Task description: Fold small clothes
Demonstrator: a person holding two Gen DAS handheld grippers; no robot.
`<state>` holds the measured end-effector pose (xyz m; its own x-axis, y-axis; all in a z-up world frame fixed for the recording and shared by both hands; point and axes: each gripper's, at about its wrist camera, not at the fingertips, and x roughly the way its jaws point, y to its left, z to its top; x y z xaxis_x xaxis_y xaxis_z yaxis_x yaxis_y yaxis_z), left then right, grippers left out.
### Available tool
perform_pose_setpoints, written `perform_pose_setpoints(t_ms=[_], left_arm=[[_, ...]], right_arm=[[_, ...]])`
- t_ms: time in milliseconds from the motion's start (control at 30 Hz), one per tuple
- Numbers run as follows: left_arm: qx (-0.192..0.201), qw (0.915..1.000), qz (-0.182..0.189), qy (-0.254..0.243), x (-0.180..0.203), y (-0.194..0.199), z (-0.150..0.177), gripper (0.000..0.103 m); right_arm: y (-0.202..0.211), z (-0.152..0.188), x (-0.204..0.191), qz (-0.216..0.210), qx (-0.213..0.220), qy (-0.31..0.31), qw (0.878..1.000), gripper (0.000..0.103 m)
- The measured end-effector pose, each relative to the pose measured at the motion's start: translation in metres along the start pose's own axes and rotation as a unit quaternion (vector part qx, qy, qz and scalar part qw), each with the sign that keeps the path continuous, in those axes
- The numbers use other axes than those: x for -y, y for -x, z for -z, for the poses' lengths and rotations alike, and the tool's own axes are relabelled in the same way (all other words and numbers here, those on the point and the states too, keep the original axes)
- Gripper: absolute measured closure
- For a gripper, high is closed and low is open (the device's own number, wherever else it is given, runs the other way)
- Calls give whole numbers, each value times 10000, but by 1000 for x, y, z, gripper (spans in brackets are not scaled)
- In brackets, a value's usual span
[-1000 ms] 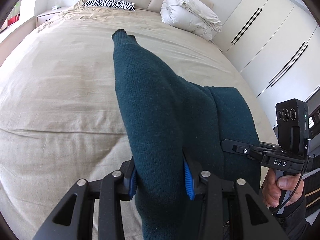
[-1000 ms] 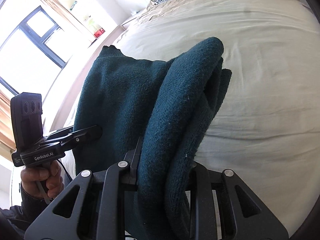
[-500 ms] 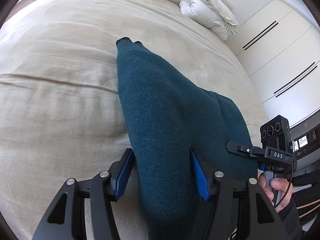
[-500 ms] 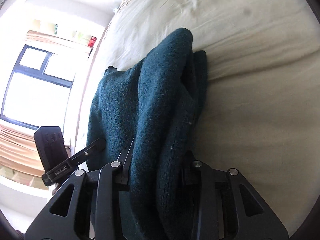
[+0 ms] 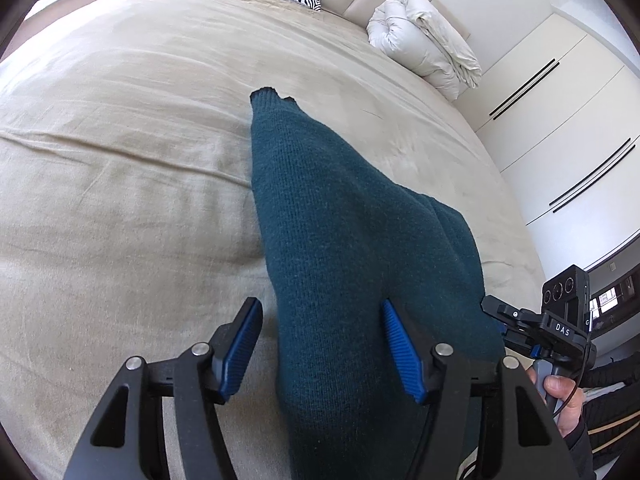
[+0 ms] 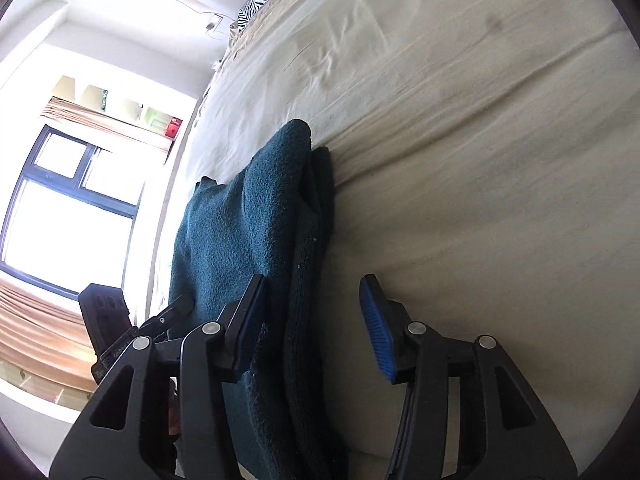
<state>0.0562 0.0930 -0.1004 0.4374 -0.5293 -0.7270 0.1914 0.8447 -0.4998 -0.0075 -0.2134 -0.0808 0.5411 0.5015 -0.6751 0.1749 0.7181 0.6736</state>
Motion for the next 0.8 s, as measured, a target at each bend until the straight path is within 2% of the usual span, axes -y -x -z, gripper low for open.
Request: perform_pose_setpoints(t_ms=[67, 133, 200, 267, 300, 333, 400, 467, 500, 533, 567, 600, 633, 667, 700, 800], left_arm=[[245, 9994, -137, -178, 8, 14, 1, 38], [555, 9973, -306, -376, 18, 34, 4, 38], [933, 9916, -599, -669, 32, 57, 7, 30], [1497, 9781, -947, -1096, 53, 84, 13, 13], [1820, 9677, -1114, -1345, 64, 99, 17, 7], [2147, 9553, -1286, -1574, 76, 113, 21, 0], [2739, 9283, -1628, -1915, 99, 139, 28, 0], [3109, 9059, -1979, -2086, 118, 160, 31, 0], [3258, 8960, -2144, -2121, 127, 170, 32, 0], [3397, 8880, -2226, -2159, 135, 180, 30, 0], [3534, 8818, -2253, -2163, 142, 191, 32, 0], [3655, 8764, -2340, -2086, 146, 202, 34, 0], [3757, 8716, -2469, -1952, 150, 212, 34, 0], [3838, 8676, -2541, -1881, 155, 221, 34, 0], [3883, 8675, -2492, -1861, 158, 229, 33, 0], [3872, 8760, -2286, -1746, 162, 244, 32, 0]], right_arm=[[10, 5, -3, 238, 144, 157, 9995, 57], [25, 9, -4, 753, 424, 340, 9957, 57], [50, 14, -12, 1123, 827, 600, 9884, 57], [76, 23, -29, 1410, 1311, 890, 9772, 57], [89, 27, -41, 1567, 1560, 1067, 9694, 57], [102, 32, -53, 1713, 1834, 1256, 9598, 57], [130, 43, -81, 1897, 2439, 1615, 9373, 51], [162, 57, -105, 1960, 3130, 1912, 9094, 25], [178, 63, -117, 1913, 3517, 2048, 8932, 19], [191, 71, -131, 1836, 3908, 2175, 8754, 7], [205, 77, -148, 1785, 4299, 2294, 8548, 0], [219, 84, -160, 1786, 4596, 2436, 8352, 0], [229, 90, -172, 1793, 4756, 2573, 8219, 0], [239, 94, -183, 1763, 4818, 2712, 8144, 0], [246, 95, -193, 1709, 4768, 2840, 8141, 0], [264, 95, -217, 1534, 4475, 3030, 8273, 0]])
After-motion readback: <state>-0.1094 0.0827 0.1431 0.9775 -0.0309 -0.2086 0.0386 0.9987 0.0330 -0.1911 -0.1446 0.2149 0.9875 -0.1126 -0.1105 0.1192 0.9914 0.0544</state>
